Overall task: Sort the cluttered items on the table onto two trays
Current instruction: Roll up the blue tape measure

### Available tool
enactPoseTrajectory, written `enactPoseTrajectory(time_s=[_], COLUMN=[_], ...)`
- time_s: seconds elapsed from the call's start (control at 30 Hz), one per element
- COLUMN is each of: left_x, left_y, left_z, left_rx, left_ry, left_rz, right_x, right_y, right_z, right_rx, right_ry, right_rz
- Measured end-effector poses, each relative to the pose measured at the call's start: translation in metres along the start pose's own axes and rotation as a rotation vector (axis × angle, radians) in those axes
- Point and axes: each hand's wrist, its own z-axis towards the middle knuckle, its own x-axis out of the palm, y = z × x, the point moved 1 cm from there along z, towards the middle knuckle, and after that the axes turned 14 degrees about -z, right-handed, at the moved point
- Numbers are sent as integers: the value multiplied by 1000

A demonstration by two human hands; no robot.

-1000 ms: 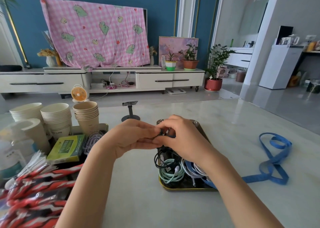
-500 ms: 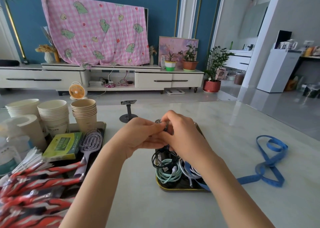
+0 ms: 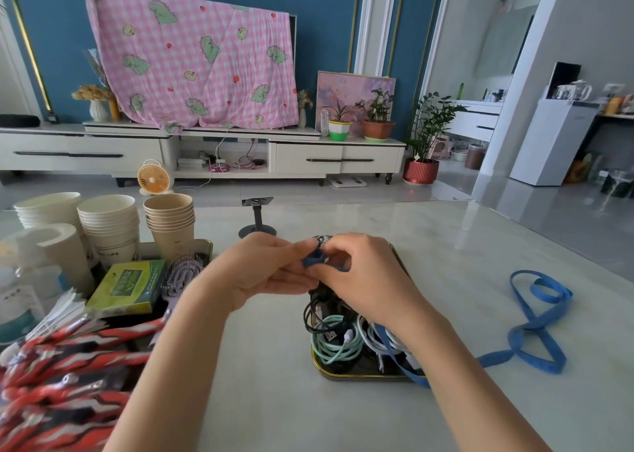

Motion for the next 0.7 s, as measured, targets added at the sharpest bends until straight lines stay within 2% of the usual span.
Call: enactPoseTrajectory(time_s=[0.1,0.2,0.3,0.43,0.5,0.57,0.7], left_x=[13,16,8,-3,-7,-8,1], left_y=[2,3,3,-2,-4,-4,-1], left_z=[7,7,6,-4,-9,-11,1], left_rx=[107,134,91,-76,-109,-88,62], left_ry=[-41,-3,12,150,206,212,58], left_rz=[-118,-160,-63,100,150,146,-72], right_x=[0,-2,-3,-4,-5,-4,-2], right_y=[4,5,6,5,5,6,10], right_z=[0,-1,-1,-2,-3,-3,-3], right_rx=[43,33,-18,-103,-104,-93,-10], right_ry=[-163,-191,-92,205,278,222,-66], right_rz=[-49,-104,-67,91,84,68,-38])
